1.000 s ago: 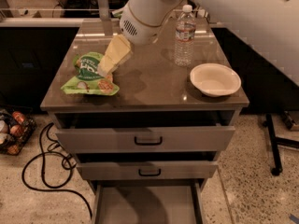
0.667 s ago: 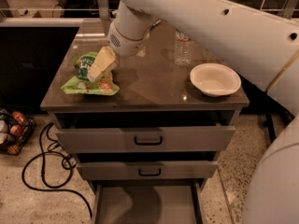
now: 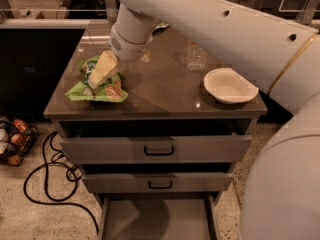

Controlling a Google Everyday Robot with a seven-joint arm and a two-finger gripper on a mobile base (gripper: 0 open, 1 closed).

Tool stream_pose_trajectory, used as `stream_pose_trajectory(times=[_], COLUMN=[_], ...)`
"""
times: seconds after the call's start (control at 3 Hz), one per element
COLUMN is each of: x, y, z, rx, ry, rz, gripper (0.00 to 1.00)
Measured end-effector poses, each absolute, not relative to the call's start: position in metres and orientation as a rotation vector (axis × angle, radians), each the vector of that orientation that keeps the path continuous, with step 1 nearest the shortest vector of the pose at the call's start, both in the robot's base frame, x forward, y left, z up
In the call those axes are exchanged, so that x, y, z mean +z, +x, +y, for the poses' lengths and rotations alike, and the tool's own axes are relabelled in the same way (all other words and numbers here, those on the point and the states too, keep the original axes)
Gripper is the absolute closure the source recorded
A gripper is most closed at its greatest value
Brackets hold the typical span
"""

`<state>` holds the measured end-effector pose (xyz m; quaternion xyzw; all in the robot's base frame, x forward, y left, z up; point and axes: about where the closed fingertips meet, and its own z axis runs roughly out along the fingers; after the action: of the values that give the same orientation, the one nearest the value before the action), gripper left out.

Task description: Place green rice chip bag into bottom drawer

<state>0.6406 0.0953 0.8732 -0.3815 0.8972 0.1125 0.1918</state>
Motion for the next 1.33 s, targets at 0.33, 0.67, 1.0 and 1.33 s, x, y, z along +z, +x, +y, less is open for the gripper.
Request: stream_pose_trajectory(times=[0.33, 0.67, 1.0, 1.33], x=[0.859, 0.855, 0.859, 0.874], y=[0.656, 0.666, 0.669, 0.67], z=[0.117, 0.138, 0.149, 0.146], rx=[0.303, 0.285, 0.271, 0.23], ry=[-1.029, -0.938, -0.86, -0.795], rz=[2.574, 2.624, 2.649, 2.646], gripper=[0.0, 0.0, 0.0, 0.0])
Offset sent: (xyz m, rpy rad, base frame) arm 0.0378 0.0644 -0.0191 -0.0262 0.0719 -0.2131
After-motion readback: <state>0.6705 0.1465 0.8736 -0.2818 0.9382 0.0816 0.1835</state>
